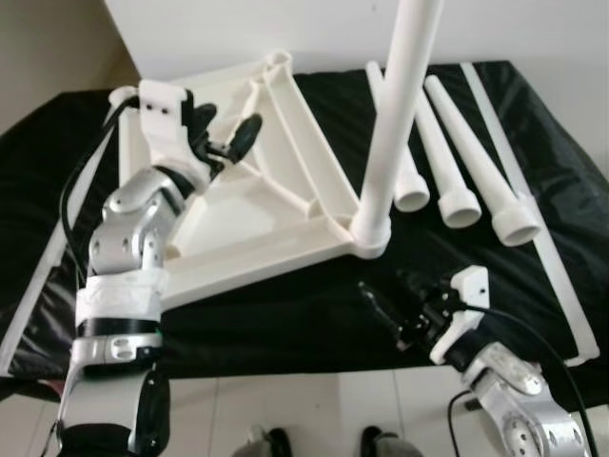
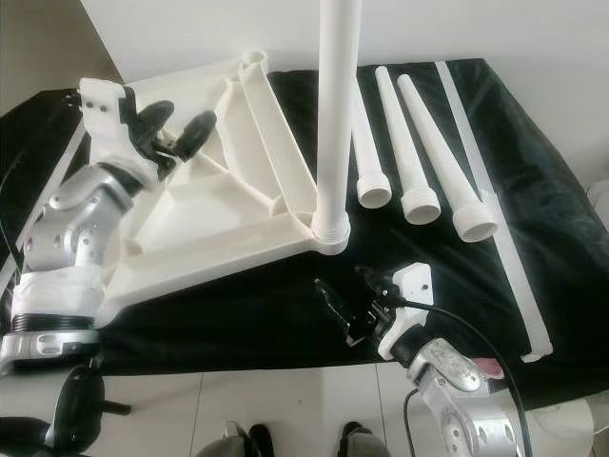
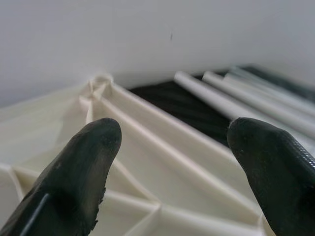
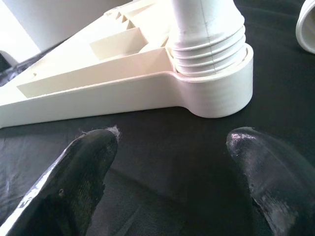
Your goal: Building children table
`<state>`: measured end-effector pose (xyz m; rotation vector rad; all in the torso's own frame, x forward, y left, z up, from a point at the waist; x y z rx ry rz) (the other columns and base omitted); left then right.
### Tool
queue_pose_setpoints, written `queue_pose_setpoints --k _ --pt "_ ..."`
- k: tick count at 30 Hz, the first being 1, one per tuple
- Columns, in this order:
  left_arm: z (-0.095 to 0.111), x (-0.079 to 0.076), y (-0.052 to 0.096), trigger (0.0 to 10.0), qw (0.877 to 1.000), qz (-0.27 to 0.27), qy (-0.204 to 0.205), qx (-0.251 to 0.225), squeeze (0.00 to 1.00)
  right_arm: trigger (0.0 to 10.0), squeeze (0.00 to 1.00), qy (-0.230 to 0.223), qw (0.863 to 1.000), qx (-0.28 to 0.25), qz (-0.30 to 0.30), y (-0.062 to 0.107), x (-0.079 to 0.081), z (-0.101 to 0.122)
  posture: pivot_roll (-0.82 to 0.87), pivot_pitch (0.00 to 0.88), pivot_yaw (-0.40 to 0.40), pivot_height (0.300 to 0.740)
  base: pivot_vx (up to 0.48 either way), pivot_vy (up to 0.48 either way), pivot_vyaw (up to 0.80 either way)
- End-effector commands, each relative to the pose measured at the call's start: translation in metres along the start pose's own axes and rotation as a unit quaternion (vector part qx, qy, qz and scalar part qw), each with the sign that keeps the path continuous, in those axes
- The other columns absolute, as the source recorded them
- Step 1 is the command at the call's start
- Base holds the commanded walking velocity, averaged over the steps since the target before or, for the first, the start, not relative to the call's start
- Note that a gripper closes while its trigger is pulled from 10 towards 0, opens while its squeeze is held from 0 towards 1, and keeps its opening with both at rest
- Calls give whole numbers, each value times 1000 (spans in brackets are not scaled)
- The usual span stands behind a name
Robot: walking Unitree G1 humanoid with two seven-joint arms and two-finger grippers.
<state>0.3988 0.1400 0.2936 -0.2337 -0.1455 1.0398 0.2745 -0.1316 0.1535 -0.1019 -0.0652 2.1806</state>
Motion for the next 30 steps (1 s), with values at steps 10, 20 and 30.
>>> queue_pose_setpoints --k 10,20,30 --pt "-32 32 12 10000 994 72 -23 77 0 10000 0 -9 1000 0 -11 0 -2 -4 -137 177 107 740 0 0 0" --pt "-32 34 10 10000 994 73 -26 74 0 10000 0 -10 1000 -1 -13 0 -3 -4 -135 183 107 740 0 0 0" --pt "-33 36 11 10000 994 77 -26 75 0 10000 0 -10 1000 -1 -15 0 -4 -4 -134 182 105 740 0 0 0"
Point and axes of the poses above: a point about 5 cm out from each wrist's last joint towards the gripper, its own y axis pointing back from the gripper into the wrist, its own z axis along the axis of the wrist's last joint, x = y × z, the point moved 4 cm from there along -y, pointing out of the wrist towards the gripper, and after that the axes turned 7 degrees about y, right-handed, at the moved point
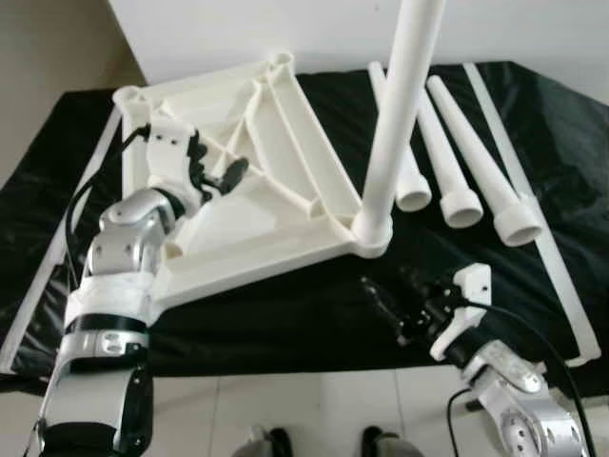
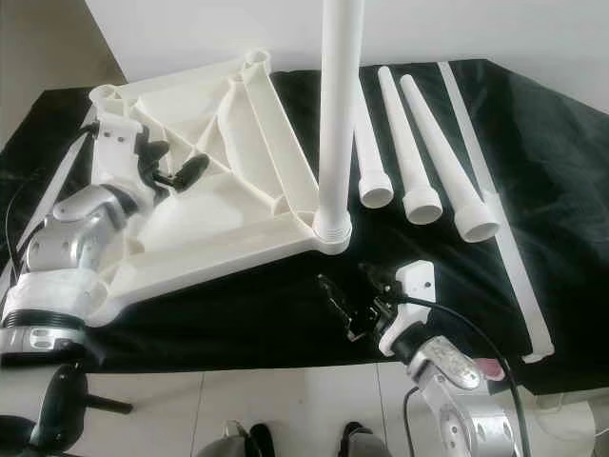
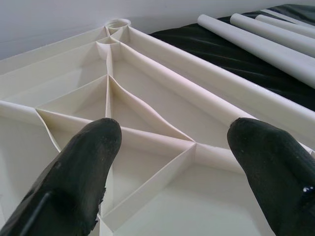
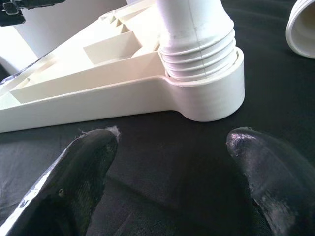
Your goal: Building children table
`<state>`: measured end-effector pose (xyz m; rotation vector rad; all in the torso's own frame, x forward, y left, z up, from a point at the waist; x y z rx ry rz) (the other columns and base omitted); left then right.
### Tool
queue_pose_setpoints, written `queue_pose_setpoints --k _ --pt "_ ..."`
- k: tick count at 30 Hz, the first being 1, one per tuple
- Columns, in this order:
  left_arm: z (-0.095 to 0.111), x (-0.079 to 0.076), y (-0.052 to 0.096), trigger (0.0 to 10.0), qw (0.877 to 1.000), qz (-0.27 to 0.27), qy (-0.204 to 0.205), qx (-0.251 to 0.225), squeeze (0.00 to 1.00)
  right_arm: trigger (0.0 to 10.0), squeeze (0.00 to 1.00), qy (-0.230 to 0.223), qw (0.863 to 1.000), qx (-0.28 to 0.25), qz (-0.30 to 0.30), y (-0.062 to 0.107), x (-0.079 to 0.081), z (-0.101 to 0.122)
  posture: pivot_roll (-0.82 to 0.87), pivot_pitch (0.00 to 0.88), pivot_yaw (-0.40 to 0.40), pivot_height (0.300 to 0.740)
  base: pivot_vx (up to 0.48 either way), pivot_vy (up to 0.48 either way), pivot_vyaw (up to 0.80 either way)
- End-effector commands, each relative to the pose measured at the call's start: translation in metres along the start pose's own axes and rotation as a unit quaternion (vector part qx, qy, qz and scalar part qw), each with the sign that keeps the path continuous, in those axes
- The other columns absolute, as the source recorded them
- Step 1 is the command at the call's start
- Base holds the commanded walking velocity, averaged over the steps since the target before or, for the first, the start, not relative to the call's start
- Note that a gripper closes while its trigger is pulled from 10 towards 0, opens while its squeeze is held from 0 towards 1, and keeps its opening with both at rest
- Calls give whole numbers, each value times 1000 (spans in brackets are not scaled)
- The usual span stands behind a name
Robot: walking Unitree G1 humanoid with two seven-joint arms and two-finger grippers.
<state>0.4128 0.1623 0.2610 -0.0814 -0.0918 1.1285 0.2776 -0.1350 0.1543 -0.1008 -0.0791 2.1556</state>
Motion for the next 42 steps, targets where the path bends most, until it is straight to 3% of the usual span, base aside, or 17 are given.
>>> queue_pose_setpoints --k 1,4,6,8,9,10,20,23,26,30,35,36,40,42 --pt "-3 11 2 10000 999 38 -3 1 0 10000 0 -7 1000 4 -2 0 0 -4 -134 182 105 740 0 0 0" --pt "-9 12 2 10000 999 41 6 14 0 10000 0 -8 1000 3 -3 -1 0 -4 -133 181 105 740 0 0 0" --pt "-31 13 3 10000 996 47 38 59 0 10000 0 -10 1000 2 -3 -2 1 -4 -131 182 105 740 0 0 0" --pt "-38 14 3 10000 995 50 40 73 0 10000 0 -10 1000 2 -3 -2 1 -4 -131 181 106 740 0 0 0" --pt "-56 16 7 10000 991 60 42 110 0 10000 0 -11 1000 2 -4 -2 1 -4 -131 182 104 740 0 0 0" --pt "-60 16 7 10000 990 65 43 116 0 10000 0 -12 1000 1 -4 -2 2 -4 -131 182 104 740 0 0 0" --pt "-63 25 7 10000 987 84 42 128 0 10000 0 -12 1000 0 -10 -2 0 -2 -133 190 110 740 0 0 0" --pt "-67 29 6 10000 986 92 24 136 0 10000 0 -13 1000 -2 -13 -3 0 -2 -126 190 107 740 0 0 0" --pt "-79 38 7 10000 980 115 -19 162 0 10000 0 -14 1000 -5 -15 -8 2 -2 -128 187 106 740 0 0 0" --pt "-89 49 10 10000 971 149 -32 182 0 10000 0 -17 1000 -11 -14 -11 3 0 -136 181 109 740 0 0 0" --pt "-89 53 10 10000 970 160 -34 179 0 10000 0 -17 1000 -11 -15 -11 4 0 -144 177 107 740 0 0 0" --pt "-84 56 10 10000 969 167 -65 173 0 10000 0 -17 1000 -12 -16 -10 4 0 -148 176 107 740 0 0 0" --pt "-73 50 2 10000 976 146 -69 144 0 10000 0 -16 1000 -11 -18 -8 2 -1 -155 174 109 740 0 0 0" --pt "-60 40 -7 10000 986 108 -65 108 0 10000 0 -15 1000 -11 -20 -8 1 0 -157 173 108 740 0 0 0"
Point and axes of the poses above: a point about 5 cm out from each wrist's last joint towards the gripper, its own y axis pointing back from the gripper into the wrist, its own z axis along the axis of the wrist's last joint, x = y × z, the point moved 4 cm from there along -y, pointing out of the wrist towards the gripper, and after that the axes turned 7 degrees about y, right-handed, at the moved point
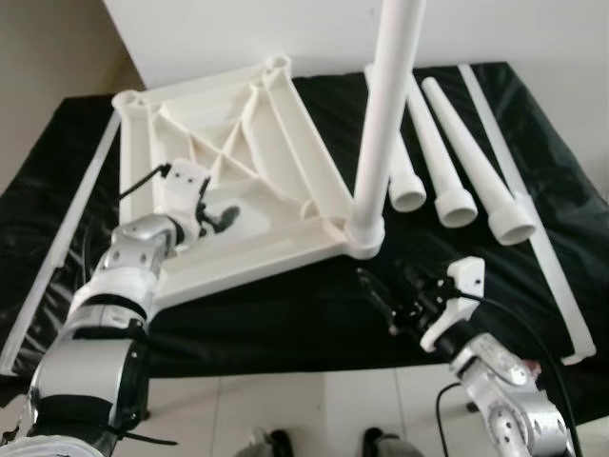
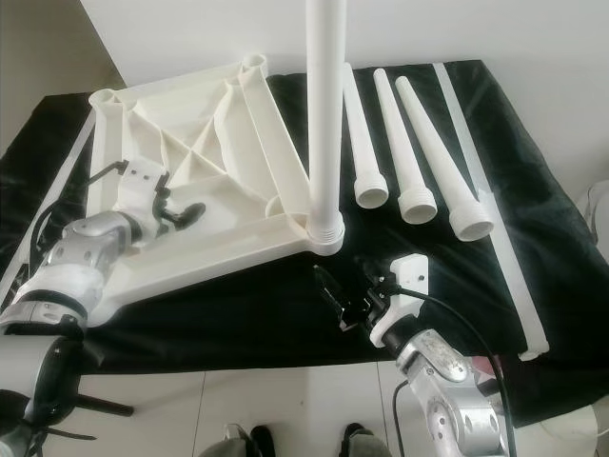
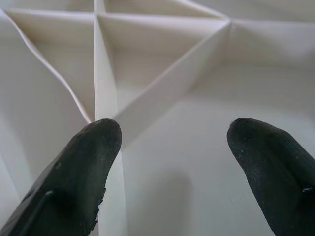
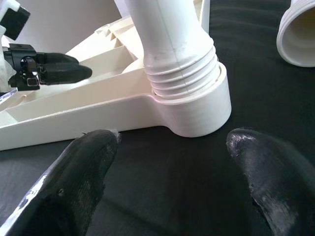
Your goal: Building children table
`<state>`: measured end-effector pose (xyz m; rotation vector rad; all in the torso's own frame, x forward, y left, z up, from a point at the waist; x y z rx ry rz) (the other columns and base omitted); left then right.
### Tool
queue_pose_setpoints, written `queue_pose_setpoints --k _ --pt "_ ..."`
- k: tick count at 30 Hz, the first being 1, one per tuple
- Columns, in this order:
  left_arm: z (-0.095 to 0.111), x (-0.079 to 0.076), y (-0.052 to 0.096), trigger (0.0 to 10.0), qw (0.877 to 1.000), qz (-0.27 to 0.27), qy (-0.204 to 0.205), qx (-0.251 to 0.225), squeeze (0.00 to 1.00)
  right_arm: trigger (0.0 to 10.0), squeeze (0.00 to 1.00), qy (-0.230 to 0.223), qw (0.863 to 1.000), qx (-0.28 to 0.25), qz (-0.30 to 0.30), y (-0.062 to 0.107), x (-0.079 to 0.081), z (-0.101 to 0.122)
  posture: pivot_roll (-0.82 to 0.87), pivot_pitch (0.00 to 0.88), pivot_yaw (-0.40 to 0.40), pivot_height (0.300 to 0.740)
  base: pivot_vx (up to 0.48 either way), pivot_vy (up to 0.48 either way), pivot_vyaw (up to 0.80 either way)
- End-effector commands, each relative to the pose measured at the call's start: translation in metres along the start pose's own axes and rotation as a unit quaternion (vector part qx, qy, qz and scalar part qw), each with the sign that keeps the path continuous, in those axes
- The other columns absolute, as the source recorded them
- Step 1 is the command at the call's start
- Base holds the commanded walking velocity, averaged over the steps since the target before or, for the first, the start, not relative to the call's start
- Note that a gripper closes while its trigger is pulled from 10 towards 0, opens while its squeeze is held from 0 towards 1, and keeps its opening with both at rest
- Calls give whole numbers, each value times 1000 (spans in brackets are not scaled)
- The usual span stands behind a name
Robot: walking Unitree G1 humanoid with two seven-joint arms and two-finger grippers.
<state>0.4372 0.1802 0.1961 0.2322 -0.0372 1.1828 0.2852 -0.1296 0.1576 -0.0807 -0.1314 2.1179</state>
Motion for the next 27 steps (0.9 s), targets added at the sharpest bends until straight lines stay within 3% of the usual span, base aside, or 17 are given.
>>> queue_pose_setpoints --k 1,6,8,12,15,17,21,27 --pt "7 14 0 10000 996 81 0 -27 0 10000 0 2 1000 4 -1 2 0 -3 -159 172 109 740 0 0 0" --pt "6 17 0 10000 996 89 8 -27 0 10000 0 4 1000 4 -2 2 0 -3 -163 172 110 740 0 0 0" --pt "22 17 3 10000 995 67 11 -75 0 10000 0 4 1000 4 -3 4 -1 -2 -169 172 108 740 0 0 0" --pt "21 26 7 10000 994 86 2 -67 0 10000 0 5 1000 5 -4 5 -1 -3 -166 171 106 740 0 0 0" --pt "11 39 11 10000 993 114 6 -42 0 10000 0 5 1000 7 -4 5 -2 -3 -166 171 104 740 0 0 0" --pt "-8 48 16 10000 991 132 21 -3 0 10000 0 6 1000 7 -2 4 -2 -3 -164 169 100 740 0 0 0" --pt "-35 49 22 10000 990 132 23 47 0 10000 0 23 1000 0 -18 0 -7 2 -157 167 96 740 0 0 0" --pt "-50 48 26 10000 989 124 25 73 0 10000 0 45 997 -6 -63 -14 -13 4 -148 168 88 740 0 0 0"
Point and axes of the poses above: a point about 5 cm out from each wrist's last joint towards the gripper, its own y axis pointing back from the gripper into the wrist, its own z axis along the axis of the wrist's last joint, x = y × z, the point moved 4 cm from there along -y, pointing out of the wrist towards the gripper, and after that the axes turned 7 degrees about y, right-handed, at the moved point
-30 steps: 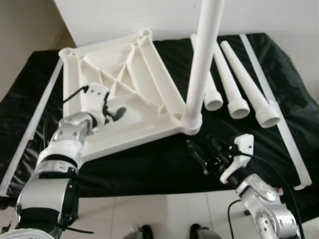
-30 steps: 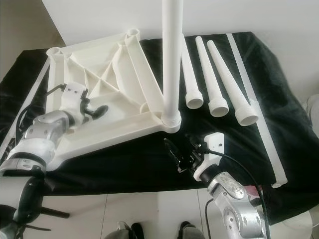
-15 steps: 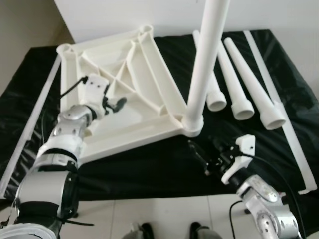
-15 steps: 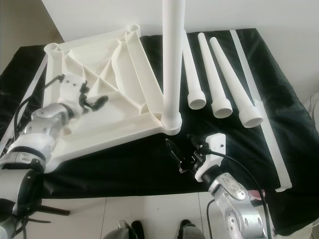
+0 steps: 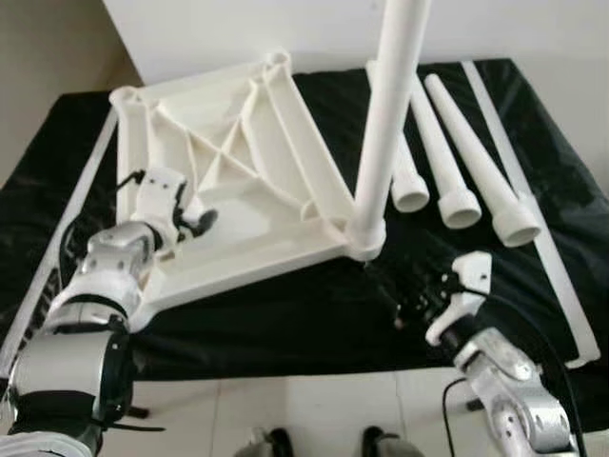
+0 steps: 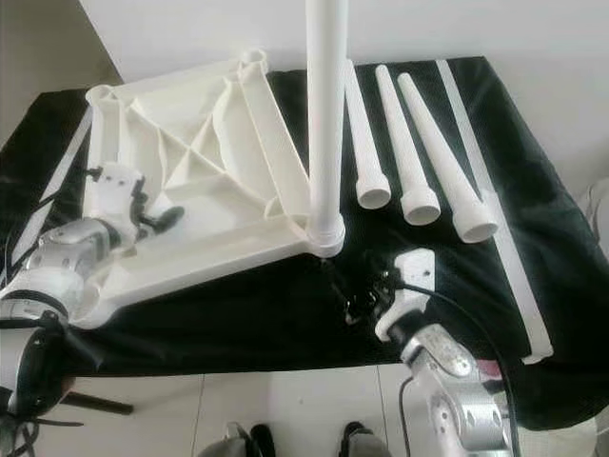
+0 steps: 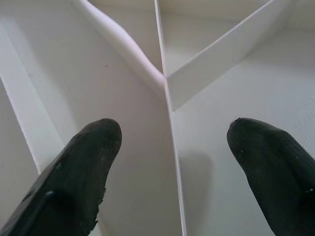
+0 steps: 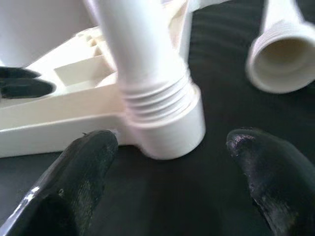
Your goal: Building children table
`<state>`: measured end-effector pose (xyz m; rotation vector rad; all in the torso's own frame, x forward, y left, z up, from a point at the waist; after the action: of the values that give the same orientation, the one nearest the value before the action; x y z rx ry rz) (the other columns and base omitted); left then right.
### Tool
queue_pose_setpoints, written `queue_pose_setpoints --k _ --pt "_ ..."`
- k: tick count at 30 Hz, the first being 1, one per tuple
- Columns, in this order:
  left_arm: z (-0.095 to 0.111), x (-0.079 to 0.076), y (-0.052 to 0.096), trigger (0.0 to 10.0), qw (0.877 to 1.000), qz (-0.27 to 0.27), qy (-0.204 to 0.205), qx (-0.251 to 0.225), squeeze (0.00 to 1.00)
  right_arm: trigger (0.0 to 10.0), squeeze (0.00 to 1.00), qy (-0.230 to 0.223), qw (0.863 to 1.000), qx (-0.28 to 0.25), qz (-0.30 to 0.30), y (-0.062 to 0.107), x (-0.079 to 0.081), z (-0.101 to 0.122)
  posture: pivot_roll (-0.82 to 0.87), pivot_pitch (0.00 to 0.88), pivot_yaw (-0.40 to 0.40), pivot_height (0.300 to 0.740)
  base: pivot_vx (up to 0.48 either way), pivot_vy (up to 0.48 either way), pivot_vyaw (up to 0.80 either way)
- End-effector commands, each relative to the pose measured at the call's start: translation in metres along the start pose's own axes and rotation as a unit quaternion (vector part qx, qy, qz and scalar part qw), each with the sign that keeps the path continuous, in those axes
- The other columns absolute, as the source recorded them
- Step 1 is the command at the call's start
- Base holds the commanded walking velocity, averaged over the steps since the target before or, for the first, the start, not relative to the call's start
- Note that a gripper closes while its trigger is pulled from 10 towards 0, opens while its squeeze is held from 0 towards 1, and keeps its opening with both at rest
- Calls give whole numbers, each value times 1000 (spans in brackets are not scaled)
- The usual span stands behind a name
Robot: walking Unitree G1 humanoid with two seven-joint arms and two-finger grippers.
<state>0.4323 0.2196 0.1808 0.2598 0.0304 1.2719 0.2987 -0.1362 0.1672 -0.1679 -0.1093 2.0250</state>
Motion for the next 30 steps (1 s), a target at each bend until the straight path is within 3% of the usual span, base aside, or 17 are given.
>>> queue_pose_setpoints --k 1,7,13,17,22,27,30 --pt "-30 18 7 10000 995 82 4 50 0 10000 0 6 1000 1 -24 -8 2 -4 -146 168 88 740 0 0 0" --pt "-38 16 8 10000 995 75 6 70 0 10000 0 -14 1000 -13 -24 -17 10 0 -146 170 93 740 0 0 0" --pt "-38 -1 3 10000 997 26 18 73 0 10000 0 -23 999 -25 -25 -31 12 3 -143 172 94 740 0 0 0" --pt "-35 -26 -2 10000 996 -46 12 75 0 10000 0 -19 999 -41 -7 -47 12 10 -139 165 93 740 0 0 0" --pt "-30 -41 -4 10000 993 -91 -18 71 0 10000 0 -6 998 -52 25 -60 19 17 -136 159 90 740 0 0 0" --pt "-24 -63 -1 10000 984 -158 -45 75 0 10000 0 13 996 -68 48 -77 24 27 -136 156 87 740 0 0 0" --pt "-18 -85 7 10000 969 -226 -73 71 0 10000 0 18 994 -77 81 -90 33 31 -138 149 85 740 0 0 0"
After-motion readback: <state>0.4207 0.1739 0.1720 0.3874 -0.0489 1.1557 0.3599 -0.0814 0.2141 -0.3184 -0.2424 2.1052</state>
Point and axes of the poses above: a point about 5 cm out from each wrist's last joint towards the gripper, its own y axis pointing back from the gripper into the wrist, its own z axis along the axis of the wrist's last joint, x = y × z, the point moved 4 cm from there along -y, pointing out of the wrist towards the gripper, and after that the axes turned 7 degrees about y, right-handed, at the moved point
